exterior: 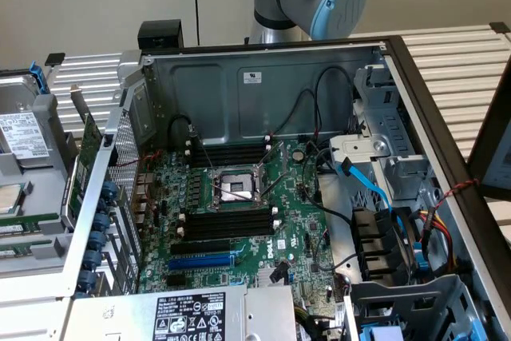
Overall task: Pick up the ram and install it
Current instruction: 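Pick up the ram and move it above insertion slot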
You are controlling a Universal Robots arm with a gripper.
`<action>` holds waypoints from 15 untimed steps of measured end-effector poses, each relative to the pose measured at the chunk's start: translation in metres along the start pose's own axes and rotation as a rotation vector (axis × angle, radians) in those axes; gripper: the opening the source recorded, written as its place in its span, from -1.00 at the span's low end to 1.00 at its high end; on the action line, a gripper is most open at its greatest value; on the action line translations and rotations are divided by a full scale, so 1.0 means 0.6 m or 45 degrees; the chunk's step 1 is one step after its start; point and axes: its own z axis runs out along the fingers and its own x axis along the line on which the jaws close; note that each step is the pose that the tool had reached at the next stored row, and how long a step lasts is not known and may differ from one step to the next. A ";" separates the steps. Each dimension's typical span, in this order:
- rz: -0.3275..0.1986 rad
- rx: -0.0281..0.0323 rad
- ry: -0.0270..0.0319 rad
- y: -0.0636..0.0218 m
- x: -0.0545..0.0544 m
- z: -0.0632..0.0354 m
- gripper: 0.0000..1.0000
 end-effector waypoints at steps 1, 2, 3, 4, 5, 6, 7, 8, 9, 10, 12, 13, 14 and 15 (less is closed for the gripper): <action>-0.023 0.0005 0.0011 0.000 0.000 0.000 -0.80; -0.046 0.0008 0.0022 0.000 0.000 0.001 -0.80; -0.070 0.0013 0.0034 0.000 0.000 0.001 -0.80; -0.094 0.0017 0.0046 0.000 0.000 0.001 -0.80; -0.117 0.0022 0.0057 0.000 0.000 0.002 -0.80; -0.140 0.0025 0.0068 0.000 0.000 0.002 -0.80; -0.164 0.0029 0.0078 0.000 0.000 0.002 -0.80; -0.187 0.0033 0.0088 0.000 0.000 0.003 -0.80; -0.209 0.0036 0.0097 0.000 0.000 0.003 -0.80; -0.233 0.0041 0.0107 0.000 0.000 0.003 -0.80; -0.279 0.0049 0.0130 0.000 0.000 0.004 -0.80; -0.301 0.0053 0.0140 0.000 0.000 0.004 -0.80; -0.326 0.0056 0.0151 0.000 0.000 0.004 -0.80; -0.348 0.0061 0.0163 0.000 0.000 0.004 -0.80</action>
